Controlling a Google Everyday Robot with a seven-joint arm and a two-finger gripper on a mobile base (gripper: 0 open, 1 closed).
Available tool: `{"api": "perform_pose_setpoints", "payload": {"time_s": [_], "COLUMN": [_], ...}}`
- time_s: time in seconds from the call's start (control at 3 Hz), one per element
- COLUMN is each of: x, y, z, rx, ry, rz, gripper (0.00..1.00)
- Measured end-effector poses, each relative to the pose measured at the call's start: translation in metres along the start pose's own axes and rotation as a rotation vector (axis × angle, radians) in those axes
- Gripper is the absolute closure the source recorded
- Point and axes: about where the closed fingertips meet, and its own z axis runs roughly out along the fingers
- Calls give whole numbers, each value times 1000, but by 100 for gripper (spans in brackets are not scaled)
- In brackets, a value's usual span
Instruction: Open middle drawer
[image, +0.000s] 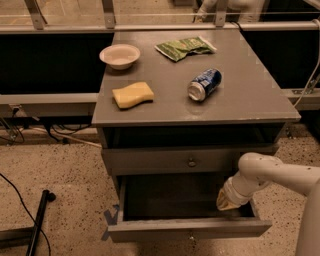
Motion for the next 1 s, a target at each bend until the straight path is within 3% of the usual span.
{"api": "perform_pose_setpoints", "payload": {"time_s": [0.67, 1.0], "x": [28, 29], "y": [24, 45], "z": [55, 62], "rx": [-66, -110], "ry": [-111, -157], "rz": [12, -16], "gripper": [100, 100]}}
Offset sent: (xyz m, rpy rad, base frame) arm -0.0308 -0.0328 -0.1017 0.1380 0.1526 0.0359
